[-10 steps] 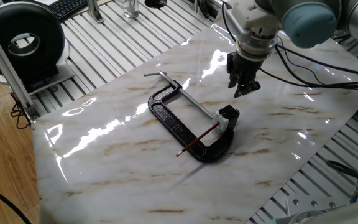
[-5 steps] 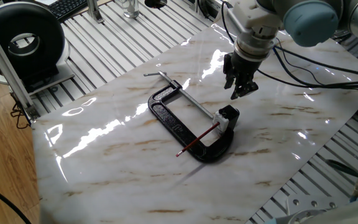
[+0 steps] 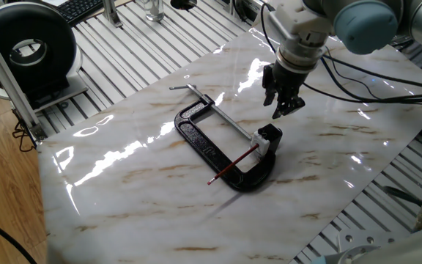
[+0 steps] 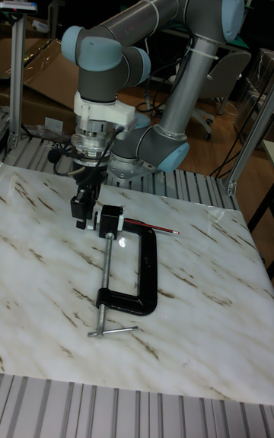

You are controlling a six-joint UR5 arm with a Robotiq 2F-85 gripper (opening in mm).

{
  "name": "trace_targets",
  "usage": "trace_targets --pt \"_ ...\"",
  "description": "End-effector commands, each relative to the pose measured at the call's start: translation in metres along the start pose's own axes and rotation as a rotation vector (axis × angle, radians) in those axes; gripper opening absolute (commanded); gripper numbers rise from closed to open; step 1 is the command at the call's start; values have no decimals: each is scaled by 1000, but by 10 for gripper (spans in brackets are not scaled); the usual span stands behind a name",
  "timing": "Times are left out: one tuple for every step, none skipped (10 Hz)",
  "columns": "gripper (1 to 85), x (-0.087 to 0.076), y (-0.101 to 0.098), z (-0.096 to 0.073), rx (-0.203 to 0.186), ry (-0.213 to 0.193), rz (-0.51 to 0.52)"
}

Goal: Sharpen the pencil with a pencil sharpener

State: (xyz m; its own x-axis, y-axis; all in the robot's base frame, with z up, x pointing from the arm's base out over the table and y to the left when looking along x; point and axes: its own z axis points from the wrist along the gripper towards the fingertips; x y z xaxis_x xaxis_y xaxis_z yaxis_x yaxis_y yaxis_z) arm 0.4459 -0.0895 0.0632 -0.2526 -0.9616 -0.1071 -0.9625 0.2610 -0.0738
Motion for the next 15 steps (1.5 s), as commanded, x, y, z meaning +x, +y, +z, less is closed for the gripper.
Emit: trace_targets --pt "447 0 2 2 -9 -21 -4" --pt "447 2 4 3 -13 -18 -4" --pt "447 4 6 6 -20 -20 -4" --pt "450 7 8 10 -24 -19 -2" --pt "460 8 9 14 -24 -20 -2" --pt "467 7 10 16 -26 -26 -3" --pt "470 4 13 16 -35 -35 -1" --pt "473 1 14 16 -37 -45 -1" --pt "487 -3 17 18 -41 -55 0" --pt "493 -6 19 21 -41 -59 3" --pt "497 -10 21 28 -35 -61 12" --pt "497 -10 22 29 -36 -61 22" --pt "417 -6 21 29 -37 -48 37" --pt "423 -6 26 29 -57 -48 17" --pt "450 -8 32 28 -81 -53 2"
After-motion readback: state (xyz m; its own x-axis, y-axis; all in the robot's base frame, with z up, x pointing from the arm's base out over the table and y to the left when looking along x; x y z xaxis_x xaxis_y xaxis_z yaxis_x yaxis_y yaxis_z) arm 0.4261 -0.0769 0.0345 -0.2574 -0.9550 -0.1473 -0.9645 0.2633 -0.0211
